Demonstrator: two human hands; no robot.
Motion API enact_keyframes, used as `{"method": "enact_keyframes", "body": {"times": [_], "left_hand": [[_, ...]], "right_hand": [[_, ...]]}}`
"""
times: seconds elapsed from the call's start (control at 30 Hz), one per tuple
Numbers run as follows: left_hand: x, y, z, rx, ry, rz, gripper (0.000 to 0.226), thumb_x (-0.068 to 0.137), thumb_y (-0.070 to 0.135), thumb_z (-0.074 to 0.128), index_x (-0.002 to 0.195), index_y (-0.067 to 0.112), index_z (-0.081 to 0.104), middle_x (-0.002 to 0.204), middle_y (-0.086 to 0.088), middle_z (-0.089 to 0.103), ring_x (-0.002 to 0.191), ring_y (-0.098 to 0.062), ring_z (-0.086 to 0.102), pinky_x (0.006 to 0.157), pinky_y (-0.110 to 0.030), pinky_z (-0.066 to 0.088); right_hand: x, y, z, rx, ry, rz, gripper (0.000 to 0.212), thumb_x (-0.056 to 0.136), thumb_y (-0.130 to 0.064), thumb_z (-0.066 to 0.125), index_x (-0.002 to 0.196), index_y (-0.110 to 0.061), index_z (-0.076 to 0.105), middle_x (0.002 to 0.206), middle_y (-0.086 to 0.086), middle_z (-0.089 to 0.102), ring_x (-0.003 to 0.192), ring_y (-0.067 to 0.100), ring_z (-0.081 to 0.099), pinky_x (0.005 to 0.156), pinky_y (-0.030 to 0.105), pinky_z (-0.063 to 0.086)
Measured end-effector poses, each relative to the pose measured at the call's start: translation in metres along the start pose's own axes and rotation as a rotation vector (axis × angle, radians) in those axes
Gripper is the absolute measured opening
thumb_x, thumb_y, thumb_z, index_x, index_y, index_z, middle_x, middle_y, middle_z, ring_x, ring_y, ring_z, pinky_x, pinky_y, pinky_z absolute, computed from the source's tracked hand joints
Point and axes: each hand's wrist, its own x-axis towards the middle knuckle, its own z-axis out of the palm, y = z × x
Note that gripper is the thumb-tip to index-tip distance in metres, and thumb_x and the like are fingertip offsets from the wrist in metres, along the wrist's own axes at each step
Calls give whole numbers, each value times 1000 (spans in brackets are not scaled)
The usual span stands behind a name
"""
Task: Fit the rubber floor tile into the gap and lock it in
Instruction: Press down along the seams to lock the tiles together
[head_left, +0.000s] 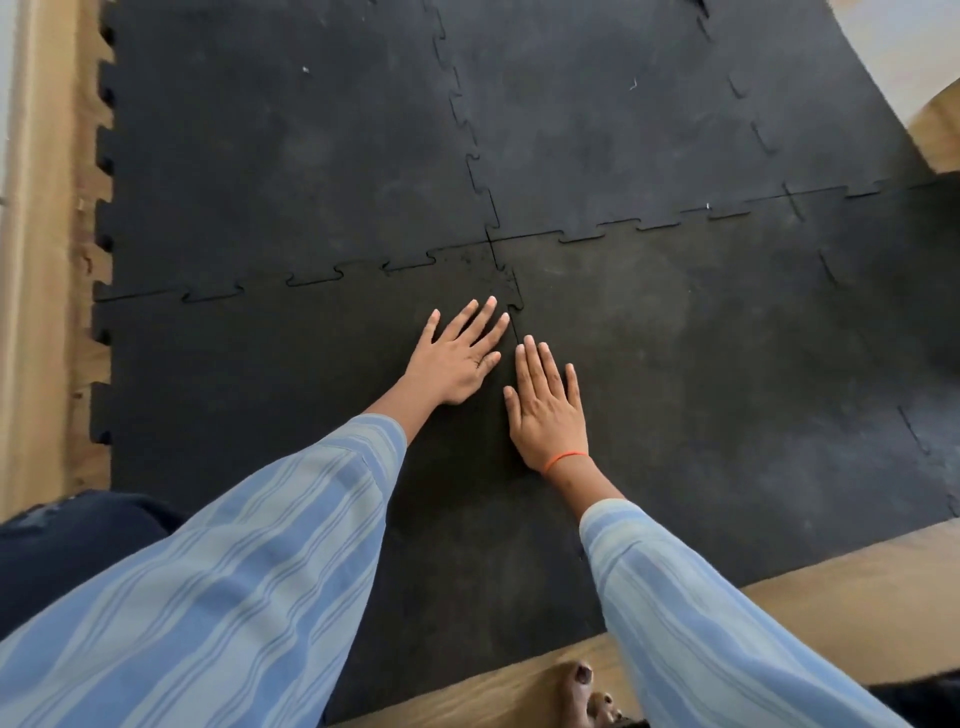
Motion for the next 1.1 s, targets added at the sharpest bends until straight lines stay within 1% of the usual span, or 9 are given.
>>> {"method": "enact_keyframes", "body": {"times": [0.27,0.47,0.53,0.63,0.8,0.9,1.0,1.07,1.1], "left_hand": [[37,-8,-29,-72,-10,-108,55,103,37,17,152,26,-7,159,10,-16,146,-12,-12,116,-47,-5],[35,-14,-47,-197,-58,-111,54,104,26,21,153,17,0,160,5,-12,147,-14,-6,116,-46,0],[19,-36,-45,-233,0,-264,56,104,28,22,152,14,-2,160,2,-13,147,-15,-6,117,-46,2],[-26,-82,-27,-209,76,-534,66,100,50,20,151,20,-10,158,1,-21,146,-18,-13,116,-49,-1],[-40,-107,-27,-215,-30,-585,72,93,66,17,147,35,-18,153,8,-32,143,-23,-24,111,-59,-8],[-43,-110,-35,-265,-34,-565,82,92,67,27,149,28,-16,155,5,-30,144,-22,-21,114,-59,-4],[-79,-141,-34,-360,72,-858,114,77,81,40,150,13,-16,156,-6,-26,145,-23,-18,116,-52,0],[-111,-166,-29,-430,124,-1081,133,63,89,44,149,9,-19,156,-10,-26,144,-26,-20,115,-52,-3],[-123,-177,-29,-435,111,-1112,138,59,91,45,148,9,-20,155,-10,-27,144,-26,-22,115,-53,-4]], "right_hand": [[80,-4,-26,0,-87,-47,56,101,-35,13,150,-20,-9,159,-6,-15,146,13,-16,119,47,-7],[90,-8,-35,10,-150,-36,58,100,-32,16,150,-20,-8,159,-7,-15,146,14,-16,119,49,-6],[93,-10,-38,1,-150,-45,57,101,-37,14,150,-19,-7,159,-6,-15,146,15,-15,119,49,-6],[107,-24,-42,5,-155,-117,59,100,-45,12,151,-21,-6,159,-7,-14,146,14,-16,119,48,-7],[130,-56,-46,11,-148,-53,67,98,-51,19,151,-18,-2,160,-6,-11,147,18,-12,118,49,-4],[137,-77,-57,-76,-231,21,80,94,-59,25,151,-10,-2,161,3,-11,147,27,-9,119,52,1],[141,-93,-61,-66,-262,86,103,81,-76,33,150,-8,-3,160,5,-14,147,31,-11,115,59,2],[139,-109,-54,-77,-220,-87,101,80,-78,33,151,-16,-3,160,1,-14,147,29,-13,113,62,4],[138,-120,-49,-97,-196,-242,93,83,-75,33,151,-21,-1,160,-2,-13,147,27,-12,113,62,4]]}}
